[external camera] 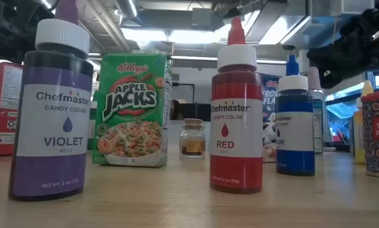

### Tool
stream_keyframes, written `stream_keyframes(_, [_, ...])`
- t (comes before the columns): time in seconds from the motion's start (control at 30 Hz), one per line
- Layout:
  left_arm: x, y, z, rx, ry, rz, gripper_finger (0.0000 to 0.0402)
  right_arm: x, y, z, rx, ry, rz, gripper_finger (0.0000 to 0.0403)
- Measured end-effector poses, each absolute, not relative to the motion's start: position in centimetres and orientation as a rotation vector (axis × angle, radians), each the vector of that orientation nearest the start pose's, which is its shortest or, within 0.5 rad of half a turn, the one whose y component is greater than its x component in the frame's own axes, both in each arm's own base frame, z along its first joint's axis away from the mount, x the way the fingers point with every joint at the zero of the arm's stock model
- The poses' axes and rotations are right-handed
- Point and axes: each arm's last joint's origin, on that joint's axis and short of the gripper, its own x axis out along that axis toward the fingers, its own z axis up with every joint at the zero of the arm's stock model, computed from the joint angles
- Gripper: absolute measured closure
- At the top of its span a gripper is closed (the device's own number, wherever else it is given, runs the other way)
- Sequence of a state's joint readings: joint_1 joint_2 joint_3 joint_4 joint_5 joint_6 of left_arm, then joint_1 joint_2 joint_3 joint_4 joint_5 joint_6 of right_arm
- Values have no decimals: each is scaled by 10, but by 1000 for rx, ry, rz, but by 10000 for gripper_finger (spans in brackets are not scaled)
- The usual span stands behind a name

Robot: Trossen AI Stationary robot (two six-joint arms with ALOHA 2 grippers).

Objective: Pick & Place Kitchen Items

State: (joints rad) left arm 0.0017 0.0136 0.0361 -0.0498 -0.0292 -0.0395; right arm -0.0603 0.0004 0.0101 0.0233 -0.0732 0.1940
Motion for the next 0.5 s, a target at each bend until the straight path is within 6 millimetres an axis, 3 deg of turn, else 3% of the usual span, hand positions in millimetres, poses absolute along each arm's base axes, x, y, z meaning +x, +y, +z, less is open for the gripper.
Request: stream_keyframes(0.5, [96, 1, 170, -39, 27, 32, 390, 97, -4, 169, 192, -32, 16, 394])
